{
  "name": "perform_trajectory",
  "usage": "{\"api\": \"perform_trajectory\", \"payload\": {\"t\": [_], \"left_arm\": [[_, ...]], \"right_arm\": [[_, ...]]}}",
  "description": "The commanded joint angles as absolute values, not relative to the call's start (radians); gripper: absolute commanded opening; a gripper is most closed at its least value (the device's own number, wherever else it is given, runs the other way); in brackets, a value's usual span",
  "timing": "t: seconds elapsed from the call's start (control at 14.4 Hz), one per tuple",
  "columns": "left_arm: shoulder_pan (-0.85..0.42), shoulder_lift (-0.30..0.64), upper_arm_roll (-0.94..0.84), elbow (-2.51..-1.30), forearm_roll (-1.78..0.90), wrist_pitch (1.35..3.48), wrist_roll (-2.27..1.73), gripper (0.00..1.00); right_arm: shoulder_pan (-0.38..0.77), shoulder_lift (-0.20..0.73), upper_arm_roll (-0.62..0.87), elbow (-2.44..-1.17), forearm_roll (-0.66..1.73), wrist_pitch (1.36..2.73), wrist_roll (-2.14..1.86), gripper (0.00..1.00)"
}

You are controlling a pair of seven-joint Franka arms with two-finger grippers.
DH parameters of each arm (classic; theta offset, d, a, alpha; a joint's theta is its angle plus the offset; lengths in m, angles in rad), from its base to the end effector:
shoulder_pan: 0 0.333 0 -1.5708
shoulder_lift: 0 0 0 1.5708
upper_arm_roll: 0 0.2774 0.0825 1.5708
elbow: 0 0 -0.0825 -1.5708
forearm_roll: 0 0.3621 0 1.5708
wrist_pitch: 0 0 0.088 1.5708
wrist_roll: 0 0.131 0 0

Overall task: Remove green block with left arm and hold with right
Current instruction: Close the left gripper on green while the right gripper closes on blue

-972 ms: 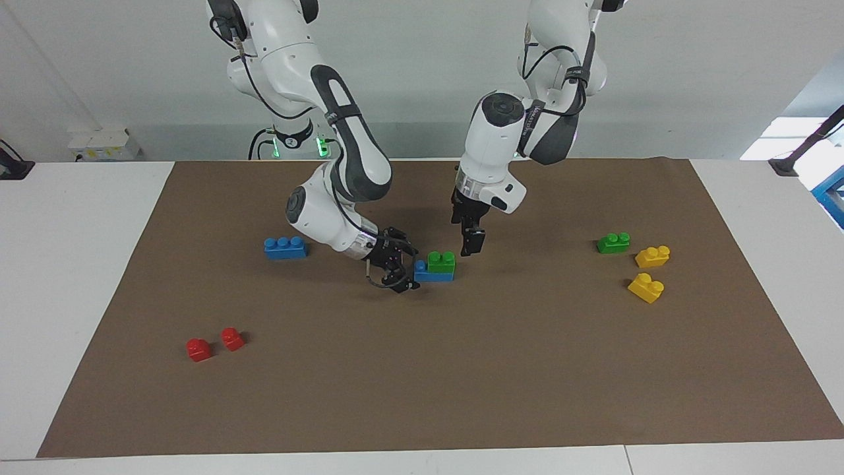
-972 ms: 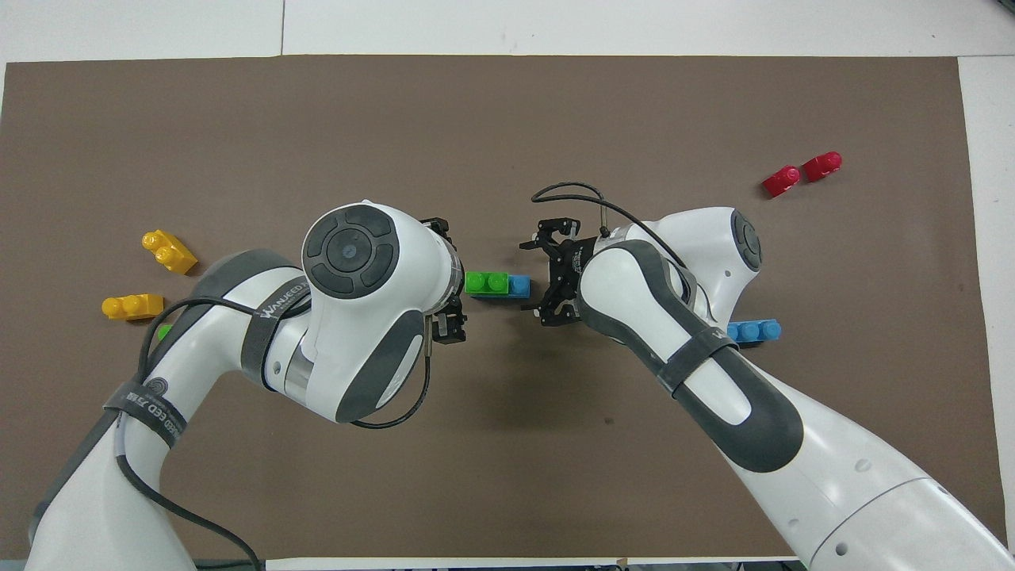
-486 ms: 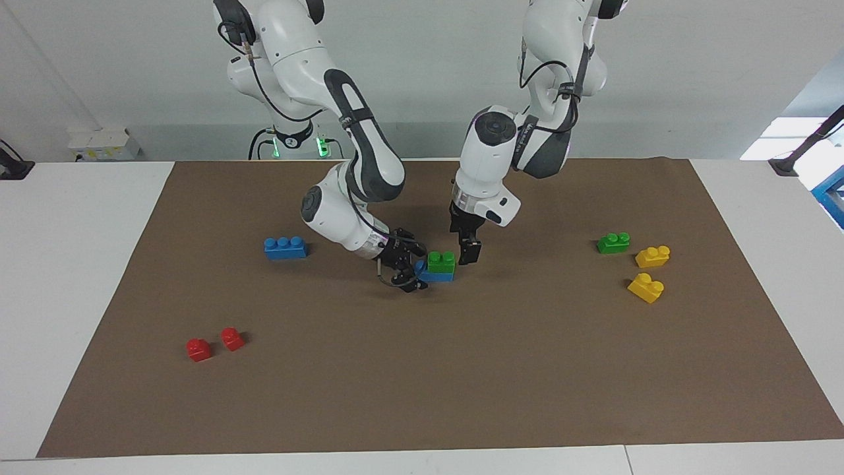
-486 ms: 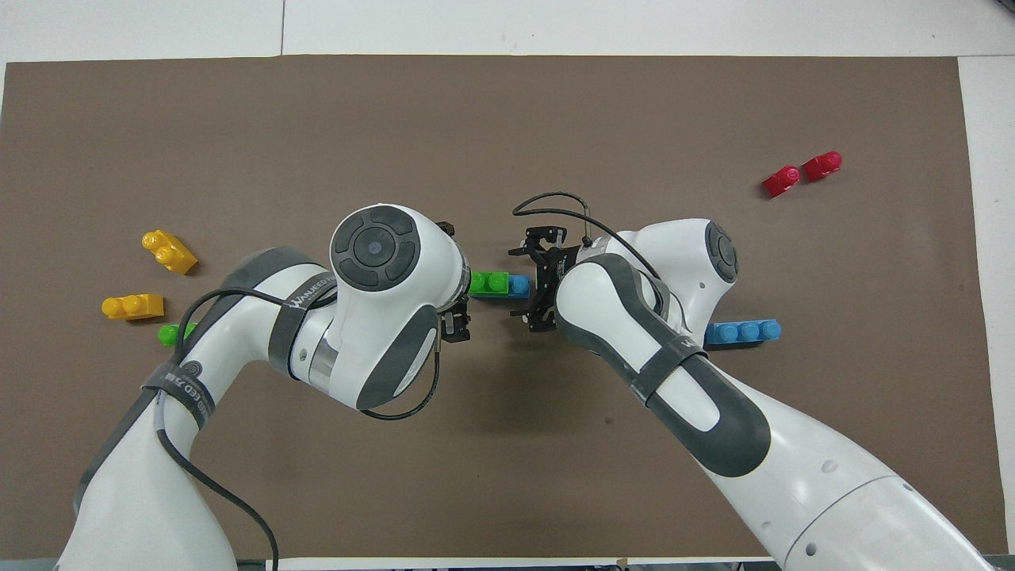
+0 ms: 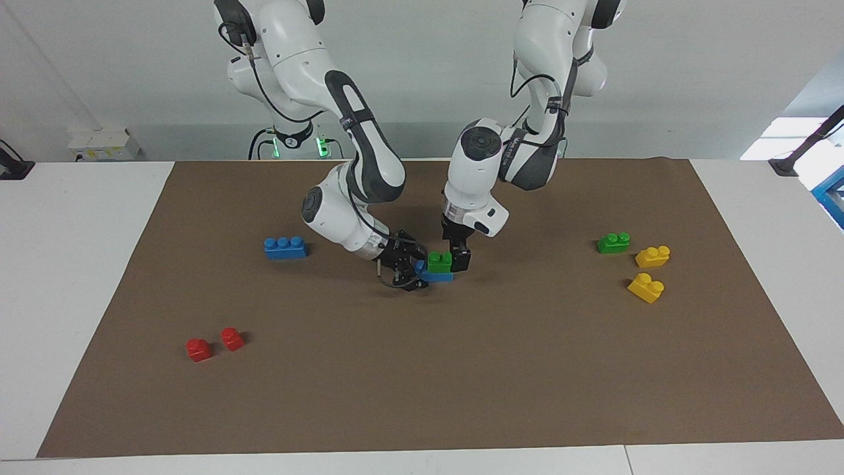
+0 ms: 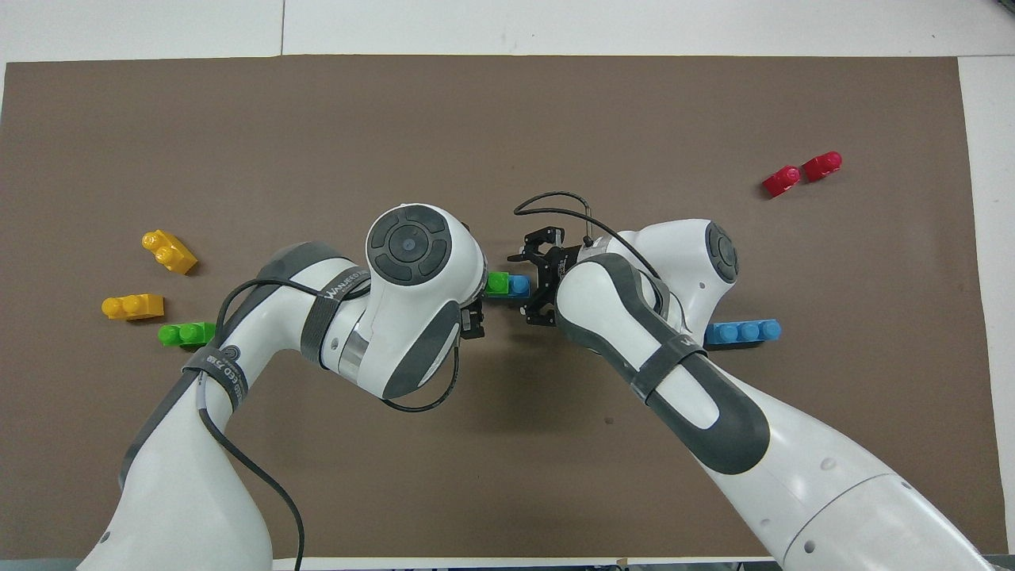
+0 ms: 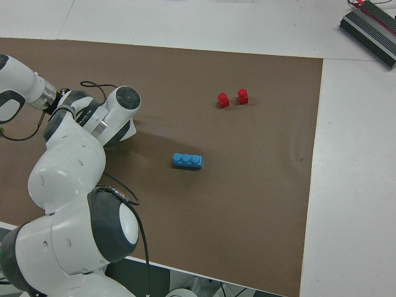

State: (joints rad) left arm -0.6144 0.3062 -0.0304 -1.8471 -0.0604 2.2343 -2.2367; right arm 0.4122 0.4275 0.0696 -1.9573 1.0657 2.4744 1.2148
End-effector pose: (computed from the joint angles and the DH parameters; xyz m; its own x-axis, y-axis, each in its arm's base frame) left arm 0.4849 -0.3675 0.3191 -0.0566 0.9938 -0.0961 0.9979 0.0594 0.0259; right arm 0.5296 0.2879 0.2271 -0.0035 -0.7607 -0.6491 -0.9996 0.0212 -0.0194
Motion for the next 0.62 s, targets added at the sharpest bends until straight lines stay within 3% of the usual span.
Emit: {"api": "perform_trajectory", "payload": {"t": [0.0,0.21,0.56], "left_arm": [[-0.638,0.334,-0.017,-1.825,-0.032,2.259,-2.267,1.00],[-0.640,0.339,-0.017,-1.825,-0.032,2.263,-2.279,1.00],[-0.655,0.351,-0.017,-1.832,-0.031,2.287,-2.309,1.00]], "right_arm": [[0.407,0.430,0.074,-1.957,1.126,2.491,1.204,0.35],[0.408,0.430,0.074,-1.954,1.126,2.493,1.204,0.00],[0.410,0.430,0.072,-1.956,1.126,2.494,1.201,0.00]]}}
